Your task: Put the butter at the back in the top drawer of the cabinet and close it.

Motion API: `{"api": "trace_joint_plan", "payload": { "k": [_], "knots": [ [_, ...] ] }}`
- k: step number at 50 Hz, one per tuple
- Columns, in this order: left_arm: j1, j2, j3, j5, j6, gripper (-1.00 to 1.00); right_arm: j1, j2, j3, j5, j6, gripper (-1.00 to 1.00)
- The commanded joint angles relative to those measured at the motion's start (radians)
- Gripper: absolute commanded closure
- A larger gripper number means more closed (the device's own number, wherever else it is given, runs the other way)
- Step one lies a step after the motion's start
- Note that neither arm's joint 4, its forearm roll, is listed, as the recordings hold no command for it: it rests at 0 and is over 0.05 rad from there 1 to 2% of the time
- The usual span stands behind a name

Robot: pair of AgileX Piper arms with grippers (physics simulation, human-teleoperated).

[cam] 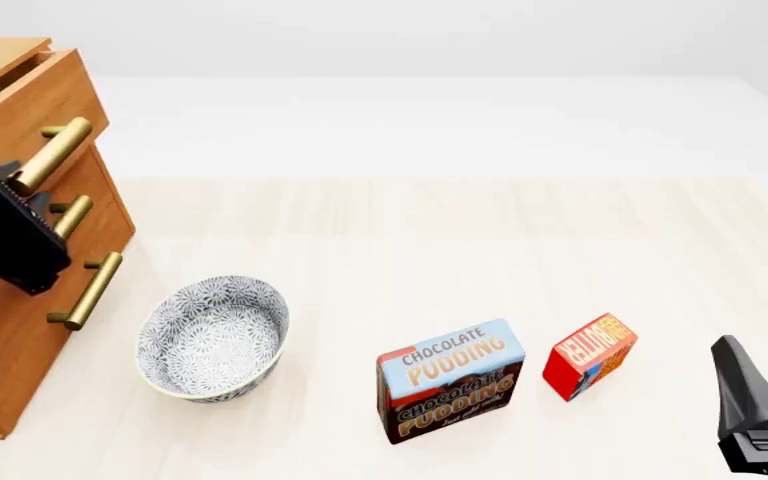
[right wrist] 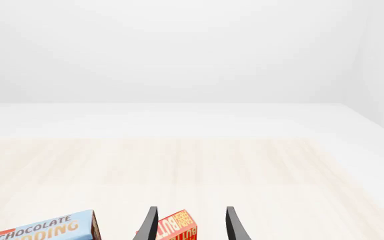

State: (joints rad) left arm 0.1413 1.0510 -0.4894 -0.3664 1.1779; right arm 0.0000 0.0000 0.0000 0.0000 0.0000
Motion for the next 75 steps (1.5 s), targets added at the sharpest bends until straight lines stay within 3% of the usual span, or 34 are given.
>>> {"api": "trace_joint_plan", "payload": {
  "k": [1,40,75],
  "knots": [
    [-0.039,0.072,-0.023,-0.025,0.004,1.00,0.000,0.000,0.000,0.000,0.000,-1.00],
    [-0.104,0.152,0.000,-0.046,-0.050,1.00,0.000,0.000,0.000,0.000,0.000,-1.00],
    [-0.161,0.131,0.003,0.035,-0.125,1.00,0.000,0.000,0.000,0.000,0.000,-1.00]
  ]
}}
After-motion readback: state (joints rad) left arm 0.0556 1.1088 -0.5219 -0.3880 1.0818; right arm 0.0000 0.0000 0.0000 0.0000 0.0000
